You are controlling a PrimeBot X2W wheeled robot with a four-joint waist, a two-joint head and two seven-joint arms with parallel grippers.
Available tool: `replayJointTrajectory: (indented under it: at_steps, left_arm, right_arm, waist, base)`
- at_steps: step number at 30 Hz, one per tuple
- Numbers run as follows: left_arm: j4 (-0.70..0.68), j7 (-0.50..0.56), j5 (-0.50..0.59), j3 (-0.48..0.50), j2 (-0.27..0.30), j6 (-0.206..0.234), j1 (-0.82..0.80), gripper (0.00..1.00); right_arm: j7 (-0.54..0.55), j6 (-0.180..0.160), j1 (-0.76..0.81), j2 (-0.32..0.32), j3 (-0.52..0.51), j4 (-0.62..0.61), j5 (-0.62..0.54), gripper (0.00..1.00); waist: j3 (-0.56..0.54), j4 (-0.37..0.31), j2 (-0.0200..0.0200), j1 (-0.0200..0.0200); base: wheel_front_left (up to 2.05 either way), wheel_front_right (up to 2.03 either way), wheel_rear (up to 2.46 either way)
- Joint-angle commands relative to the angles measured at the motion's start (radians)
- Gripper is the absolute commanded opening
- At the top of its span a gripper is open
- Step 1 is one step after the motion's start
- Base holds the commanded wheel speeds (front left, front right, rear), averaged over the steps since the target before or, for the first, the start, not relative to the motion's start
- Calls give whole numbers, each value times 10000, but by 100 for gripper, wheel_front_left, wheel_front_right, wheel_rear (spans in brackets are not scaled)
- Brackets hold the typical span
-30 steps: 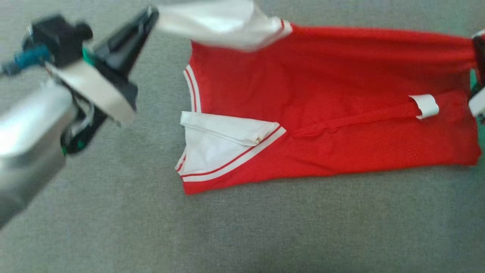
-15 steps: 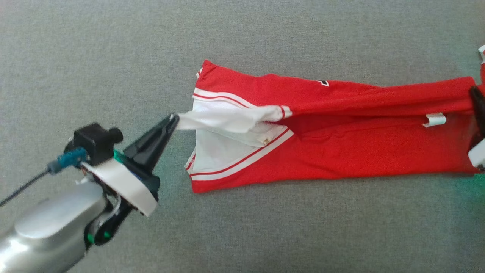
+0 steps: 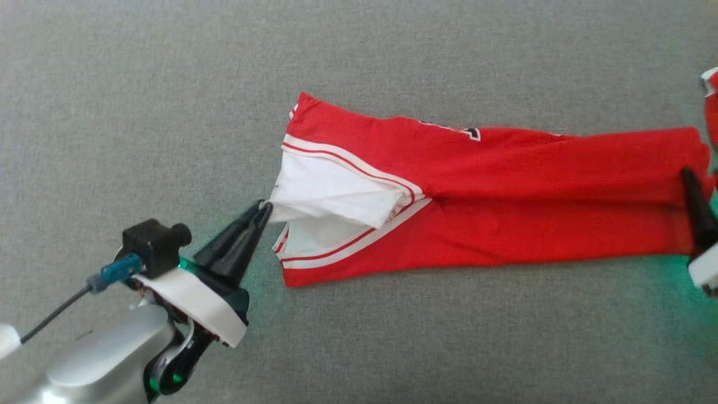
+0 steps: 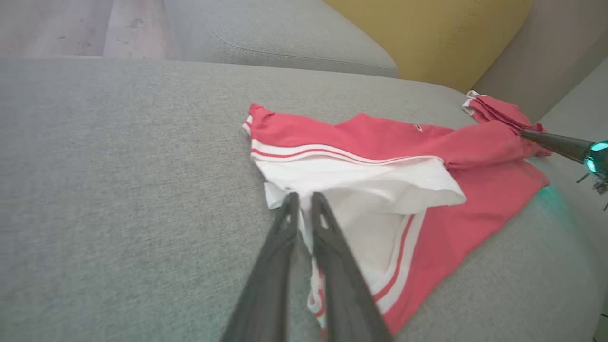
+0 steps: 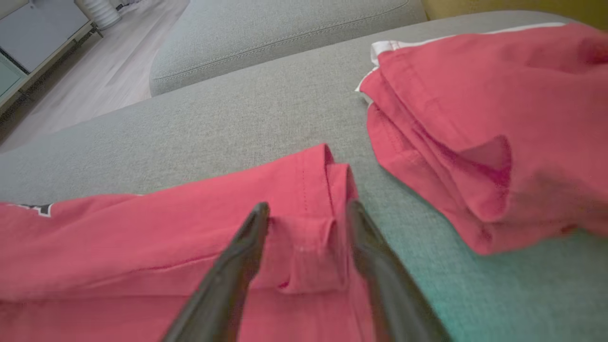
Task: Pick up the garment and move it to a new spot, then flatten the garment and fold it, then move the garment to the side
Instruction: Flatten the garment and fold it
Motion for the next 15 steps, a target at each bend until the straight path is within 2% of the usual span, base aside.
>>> replayJointTrajectory:
  at_steps: [1, 7, 10, 15]
  left_arm:
    - [-88, -124, 112, 536, 285, -11, -41, 100]
    - [18, -125, 770, 1759, -242, 263, 1066, 100]
    - [-65, -125, 1582, 2708, -683, 752, 1869, 100]
    - [-285, -125, 3385, 4282, -1806, 1758, 3512, 100]
  right_arm:
    - [39, 67, 194, -219, 1, -381, -72, 100]
    - [-65, 67, 1021, 275, -511, -918, -226, 100]
    - [-216, 67, 1404, 717, -602, -1142, -404, 100]
    - [-423, 67, 1874, 1635, -819, -1103, -791, 100]
  waist:
    - [-103, -58, 0, 0]
    - [-672, -284, 0, 0]
    - [-1034, -405, 0, 0]
    - [-1680, -429, 0, 0]
  base:
    - [0, 0, 0]
    - [0, 0, 0]
    - [0, 0, 0]
    - [0, 0, 0]
